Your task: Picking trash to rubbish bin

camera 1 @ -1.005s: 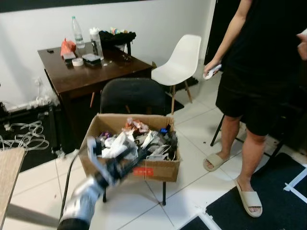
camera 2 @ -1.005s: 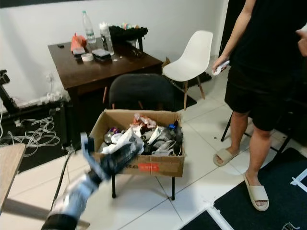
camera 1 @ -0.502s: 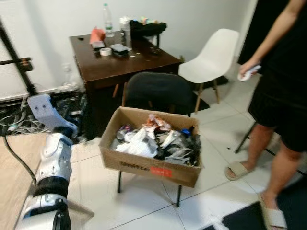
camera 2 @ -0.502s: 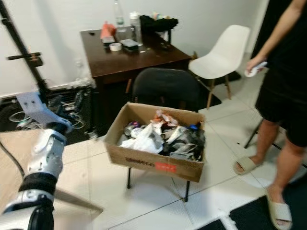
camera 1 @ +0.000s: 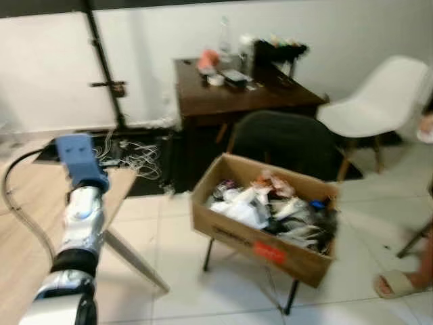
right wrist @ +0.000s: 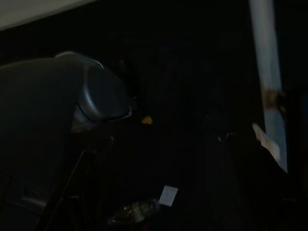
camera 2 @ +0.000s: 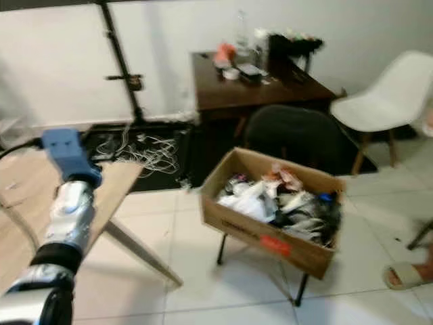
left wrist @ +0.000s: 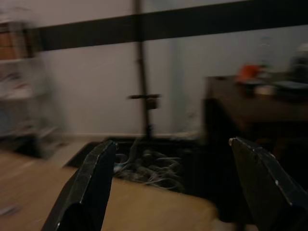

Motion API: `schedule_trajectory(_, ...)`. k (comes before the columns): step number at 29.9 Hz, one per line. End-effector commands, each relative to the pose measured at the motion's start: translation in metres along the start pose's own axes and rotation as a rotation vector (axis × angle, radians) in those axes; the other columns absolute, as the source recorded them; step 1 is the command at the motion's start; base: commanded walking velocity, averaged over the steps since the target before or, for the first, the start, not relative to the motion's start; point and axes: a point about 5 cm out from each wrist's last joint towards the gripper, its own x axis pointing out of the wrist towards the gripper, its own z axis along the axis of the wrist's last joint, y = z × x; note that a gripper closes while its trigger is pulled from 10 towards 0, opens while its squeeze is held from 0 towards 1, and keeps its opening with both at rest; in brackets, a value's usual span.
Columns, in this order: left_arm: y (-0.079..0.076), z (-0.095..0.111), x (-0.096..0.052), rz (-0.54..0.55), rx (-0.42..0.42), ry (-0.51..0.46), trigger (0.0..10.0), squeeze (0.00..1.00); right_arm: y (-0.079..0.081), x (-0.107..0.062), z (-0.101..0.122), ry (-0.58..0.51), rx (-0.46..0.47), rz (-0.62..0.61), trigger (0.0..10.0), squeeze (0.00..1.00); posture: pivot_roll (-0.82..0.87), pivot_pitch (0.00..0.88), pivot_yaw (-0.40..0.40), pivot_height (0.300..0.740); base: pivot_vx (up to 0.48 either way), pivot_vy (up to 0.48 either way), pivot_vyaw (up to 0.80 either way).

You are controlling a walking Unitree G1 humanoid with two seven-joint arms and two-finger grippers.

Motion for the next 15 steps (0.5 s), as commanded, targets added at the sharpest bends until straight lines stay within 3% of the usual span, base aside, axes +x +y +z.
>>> schedule_trajectory(1,0.000,-0.008,-0.005,0.011,0.022,0.018,10.0,0.00,0.003,-0.001,-0.009,0.029,-0.005,0.009,10.0,0.00,-0.14,0.075,0.058,0.740,0.000,0.000,0.74)
schedule_trajectory(8,-0.006,-0.017,-0.011,-0.011,0.002,0.037,10.0,0.00,0.002,-0.001,-0.012,0.038,-0.012,0.009,10.0,0.00,-0.14,0.080,0.054,0.740,0.000,0.000,0.74)
schedule_trajectory(15,-0.014,-0.014,-0.009,-0.056,0.073,0.019,10.0,0.00,0.002,-0.001,-0.013,0.038,-0.018,0.013,10.0,0.00,-0.14,0.079,0.054,0.740,0.000,0.000,0.74)
